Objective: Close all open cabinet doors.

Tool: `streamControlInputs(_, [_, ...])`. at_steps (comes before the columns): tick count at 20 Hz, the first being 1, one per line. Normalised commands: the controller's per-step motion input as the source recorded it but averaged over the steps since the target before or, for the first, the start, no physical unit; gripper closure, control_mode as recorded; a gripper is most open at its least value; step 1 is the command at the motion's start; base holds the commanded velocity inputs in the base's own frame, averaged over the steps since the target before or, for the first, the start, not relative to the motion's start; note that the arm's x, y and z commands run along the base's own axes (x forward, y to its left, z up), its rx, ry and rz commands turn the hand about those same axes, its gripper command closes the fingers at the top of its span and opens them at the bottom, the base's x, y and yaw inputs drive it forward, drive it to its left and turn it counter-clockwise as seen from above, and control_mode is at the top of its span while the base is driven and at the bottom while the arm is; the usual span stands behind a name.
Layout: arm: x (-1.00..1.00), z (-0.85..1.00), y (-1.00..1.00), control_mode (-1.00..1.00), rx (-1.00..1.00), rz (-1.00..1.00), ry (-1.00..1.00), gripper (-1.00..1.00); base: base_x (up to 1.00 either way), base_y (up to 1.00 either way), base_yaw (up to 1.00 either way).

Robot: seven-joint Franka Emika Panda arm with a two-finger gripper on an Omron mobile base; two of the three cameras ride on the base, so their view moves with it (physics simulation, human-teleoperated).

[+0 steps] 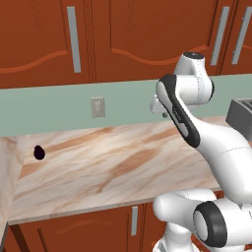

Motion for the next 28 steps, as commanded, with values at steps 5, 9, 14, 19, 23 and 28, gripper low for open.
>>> streamControlInputs(5, [0.0,0.0,0.0,-1.0,0.0,0.0,0.0,-1.0,0.0,0.0,0.0])
streamControlInputs(9, [0.0,0.0,0.0,-1.0,0.0,0.0,0.0,-1.0,0.0,0.0,0.0])
streamControlInputs(14, [-0.39,0.0,-0.05,-1.0,0.0,0.0,-0.09,-1.0,0.0,0.0,0.0])
streamControlInputs(19, [-0.73,-0.01,0.0,-1.0,0.0,0.0,-0.26,-1.0,0.0,0.0,0.0])
streamControlInputs(23, [-0.44,0.0,0.0,-1.0,0.0,0.0,-0.17,-1.0,0.0,0.0,0.0])
streamControlInputs(28, [-0.46,0.0,0.0,-1.0,0.0,0.0,-0.16,-1.0,0.0,0.0,0.0])
